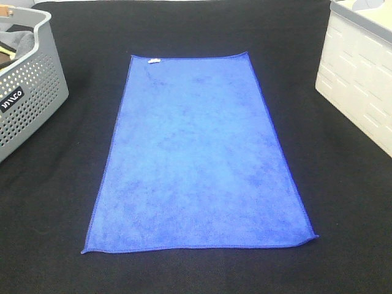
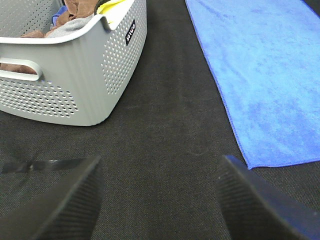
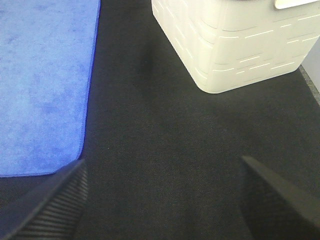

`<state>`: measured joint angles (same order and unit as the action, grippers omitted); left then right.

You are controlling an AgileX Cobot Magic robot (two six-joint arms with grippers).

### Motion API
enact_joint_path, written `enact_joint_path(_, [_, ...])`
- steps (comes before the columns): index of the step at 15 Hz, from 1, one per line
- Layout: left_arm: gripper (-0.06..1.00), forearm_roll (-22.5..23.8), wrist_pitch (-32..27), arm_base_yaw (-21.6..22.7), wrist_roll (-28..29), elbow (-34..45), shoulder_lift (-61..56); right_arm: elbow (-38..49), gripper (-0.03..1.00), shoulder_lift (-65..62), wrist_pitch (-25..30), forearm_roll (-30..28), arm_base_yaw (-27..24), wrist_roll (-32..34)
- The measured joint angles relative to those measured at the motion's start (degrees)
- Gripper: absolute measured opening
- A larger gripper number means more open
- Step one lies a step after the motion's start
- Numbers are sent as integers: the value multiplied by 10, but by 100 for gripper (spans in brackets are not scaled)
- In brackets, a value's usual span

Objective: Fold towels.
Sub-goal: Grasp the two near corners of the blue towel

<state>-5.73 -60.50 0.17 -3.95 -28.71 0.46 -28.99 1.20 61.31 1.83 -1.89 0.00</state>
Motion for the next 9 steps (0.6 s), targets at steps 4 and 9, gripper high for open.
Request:
enact_joint_path(4, [63,0,0,0,0,0,0,0,77,0,0,0,0,0])
enact_joint_path(9, [63,0,0,0,0,0,0,0,77,0,0,0,0,0])
